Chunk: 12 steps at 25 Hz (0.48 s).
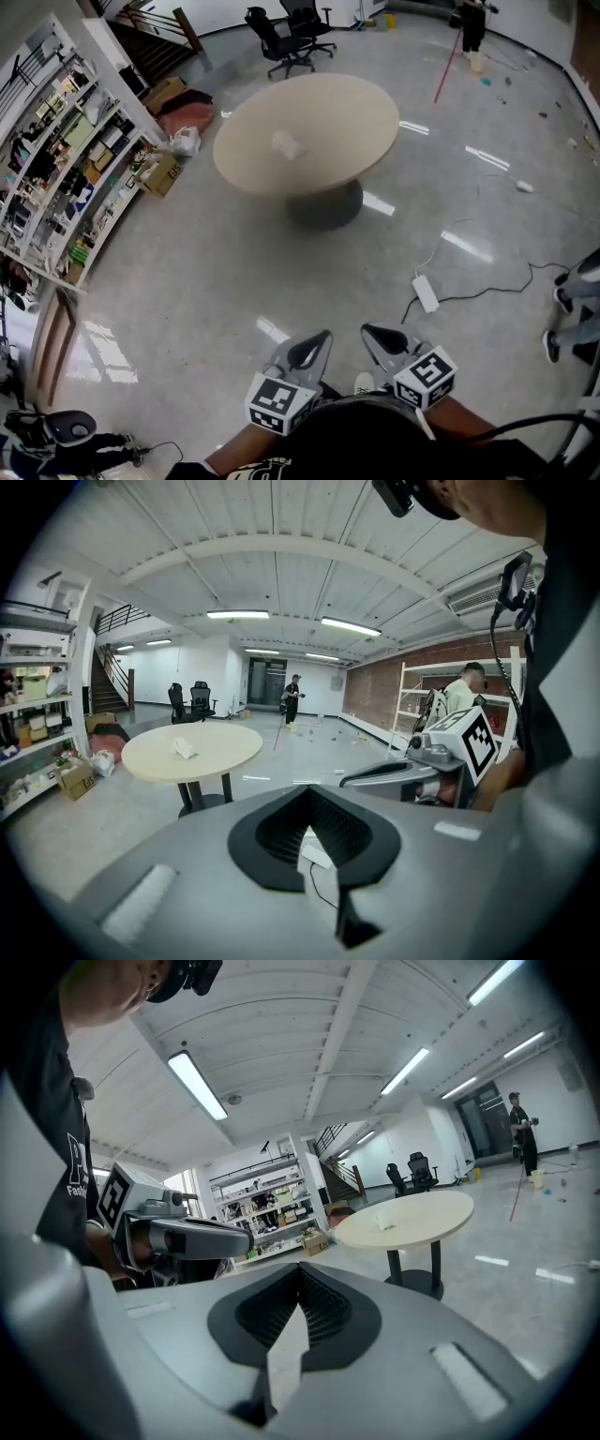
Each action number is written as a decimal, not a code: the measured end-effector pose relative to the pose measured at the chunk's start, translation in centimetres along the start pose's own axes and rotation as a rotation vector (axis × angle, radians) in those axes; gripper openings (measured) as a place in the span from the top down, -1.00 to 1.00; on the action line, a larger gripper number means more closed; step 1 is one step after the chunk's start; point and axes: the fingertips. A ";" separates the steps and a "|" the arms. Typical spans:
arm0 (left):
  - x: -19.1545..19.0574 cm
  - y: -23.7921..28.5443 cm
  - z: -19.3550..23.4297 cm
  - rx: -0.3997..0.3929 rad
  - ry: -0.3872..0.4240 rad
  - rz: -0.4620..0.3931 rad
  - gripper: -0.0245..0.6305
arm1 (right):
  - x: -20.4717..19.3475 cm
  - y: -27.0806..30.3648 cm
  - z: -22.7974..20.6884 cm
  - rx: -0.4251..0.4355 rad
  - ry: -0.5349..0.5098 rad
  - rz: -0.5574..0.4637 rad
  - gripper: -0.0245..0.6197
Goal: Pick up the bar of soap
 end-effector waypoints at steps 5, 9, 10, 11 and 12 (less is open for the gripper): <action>0.2 3.1 0.4 -0.034 0.012 0.021 0.90 | -0.8 0.9 -2.7 -0.032 0.025 -0.004 0.91; 0.7 6.2 0.7 -0.085 0.009 0.037 0.90 | -1.4 0.7 -5.2 -0.080 0.038 0.014 0.91; 1.2 7.0 0.9 -0.102 0.013 0.035 0.90 | -1.3 0.8 -5.9 -0.098 0.038 0.018 0.91; 1.8 7.7 1.1 -0.121 0.017 0.030 0.90 | -1.1 0.8 -6.7 -0.118 0.036 0.021 0.91; 2.6 8.5 1.3 -0.141 0.021 0.024 0.90 | -0.8 0.9 -7.4 -0.138 0.034 0.024 0.91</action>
Point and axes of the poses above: the fingertips, and each gripper's own axes: y forward along the fingers, z to its left, x out of its top, and after that the axes turned 12 degrees about -y, right-handed
